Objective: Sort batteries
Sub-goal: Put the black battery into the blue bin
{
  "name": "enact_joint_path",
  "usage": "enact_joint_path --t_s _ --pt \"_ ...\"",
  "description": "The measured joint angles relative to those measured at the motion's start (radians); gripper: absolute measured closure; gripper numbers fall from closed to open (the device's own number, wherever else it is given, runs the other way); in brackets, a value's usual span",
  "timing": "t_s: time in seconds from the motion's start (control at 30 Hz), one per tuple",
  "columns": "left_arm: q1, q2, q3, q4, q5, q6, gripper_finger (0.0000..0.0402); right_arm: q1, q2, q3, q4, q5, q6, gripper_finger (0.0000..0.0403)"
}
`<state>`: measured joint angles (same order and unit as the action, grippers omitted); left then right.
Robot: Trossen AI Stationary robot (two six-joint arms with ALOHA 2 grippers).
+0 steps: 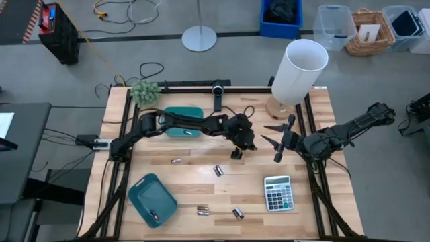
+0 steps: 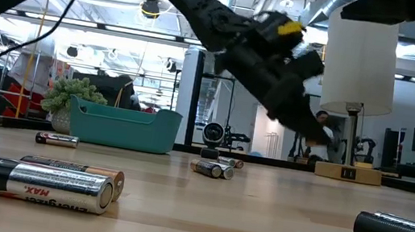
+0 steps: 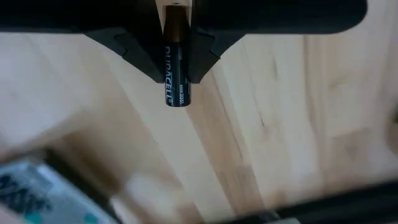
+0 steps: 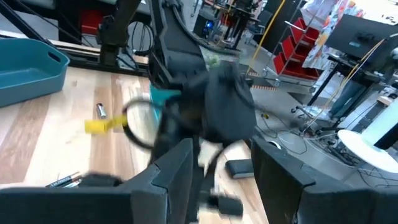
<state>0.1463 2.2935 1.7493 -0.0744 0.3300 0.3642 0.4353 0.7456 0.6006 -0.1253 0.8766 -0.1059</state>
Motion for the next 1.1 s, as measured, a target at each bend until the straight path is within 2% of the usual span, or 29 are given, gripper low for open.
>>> enact_joint_path --t_s 0.13,0.3,0.47,0.57,0.67,0.87,1.0,1.1 --pt "0.0 -0.14 -0.196 0.161 -0.034 -0.062 0.036 0.001 0.0 0.0 0.0 0.01 -0.004 0.0223" --pt "-0.014 -0.371 -0.451 0.257 -0.129 -0.096 0.036 -0.01 0.0 0.0 0.006 0.014 -0.008 0.0223" --pt "-0.03 -0.615 -0.695 0.257 -0.135 -0.08 0.036 -0.033 0.0 0.0 0.007 0.012 -0.008 0.0223" --pt "-0.074 -0.768 -0.839 0.257 -0.121 -0.041 0.036 -0.032 0.0 0.0 0.014 -0.005 -0.008 0.0223" --pt "-0.13 -0.926 -0.957 0.252 -0.116 -0.079 0.036 -0.032 0.009 0.0 0.051 -0.031 -0.009 0.0223" --pt "-0.316 -1.199 -1.102 0.158 -0.138 -0.246 0.036 -0.039 0.069 0.0 0.145 -0.041 -0.053 0.0223" --pt "-0.467 -1.285 -1.135 0.021 -0.264 -0.387 0.036 -0.061 0.14 0.0 0.266 -0.089 -0.086 0.0223" --pt "-0.565 -1.295 -1.148 -0.063 -0.342 -0.541 0.036 -0.087 0.207 0.0 0.393 -0.185 -0.105 0.0223"
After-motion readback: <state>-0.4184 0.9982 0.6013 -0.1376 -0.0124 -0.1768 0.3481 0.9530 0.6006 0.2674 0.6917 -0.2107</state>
